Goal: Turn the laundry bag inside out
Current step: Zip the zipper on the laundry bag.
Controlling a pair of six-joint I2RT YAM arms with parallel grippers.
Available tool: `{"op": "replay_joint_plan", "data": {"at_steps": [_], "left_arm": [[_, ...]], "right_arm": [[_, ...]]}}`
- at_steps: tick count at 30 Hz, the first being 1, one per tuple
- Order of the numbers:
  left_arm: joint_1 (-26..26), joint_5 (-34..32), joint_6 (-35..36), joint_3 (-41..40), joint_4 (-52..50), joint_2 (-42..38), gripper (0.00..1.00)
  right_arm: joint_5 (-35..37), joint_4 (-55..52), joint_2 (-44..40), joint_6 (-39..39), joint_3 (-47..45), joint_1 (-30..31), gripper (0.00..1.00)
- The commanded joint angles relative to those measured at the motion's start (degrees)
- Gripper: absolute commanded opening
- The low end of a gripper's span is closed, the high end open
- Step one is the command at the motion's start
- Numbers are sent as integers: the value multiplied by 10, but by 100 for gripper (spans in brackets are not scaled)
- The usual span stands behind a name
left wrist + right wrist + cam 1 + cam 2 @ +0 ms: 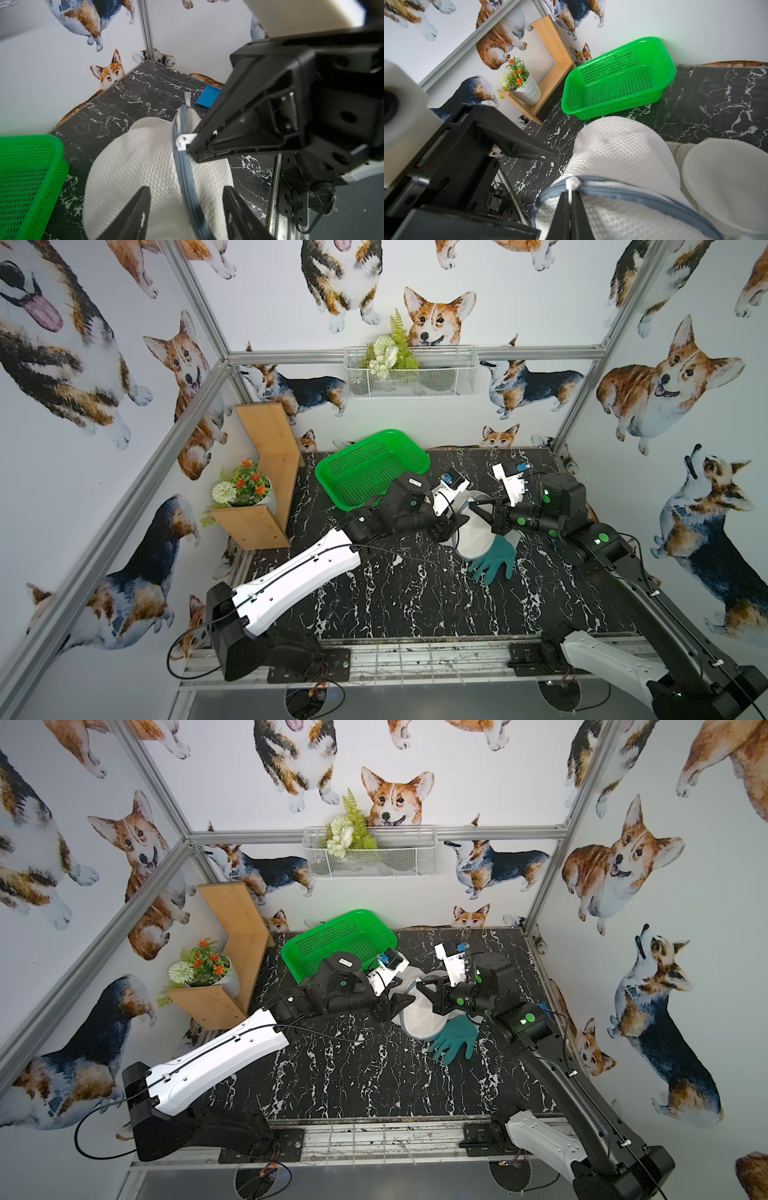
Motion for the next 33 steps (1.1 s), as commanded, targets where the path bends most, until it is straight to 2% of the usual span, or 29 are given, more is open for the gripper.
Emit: {"op": "replay_joint_plan", "data": {"at_steps": [1, 10, 14, 17, 23, 33], "left_arm": [[0, -7, 8, 7, -12, 3, 49], [1, -6, 12, 10, 1, 6, 16], [1, -6, 11, 6, 10, 2, 0], [1, -8, 11, -9, 24, -10, 0], [1, 8, 11, -64, 90, -54, 0], [4, 32, 11, -126, 187, -106, 0]], "right_arm": [[-13, 29, -6, 0, 6, 2, 0], [-29, 33, -10, -3, 7, 2, 0], [6, 32, -16, -1, 11, 2, 0], [24, 34, -20, 13, 13, -13, 0], [-20, 34, -21, 49, 2, -102, 0], [-23, 21, -18, 51, -15, -120, 0]]}}
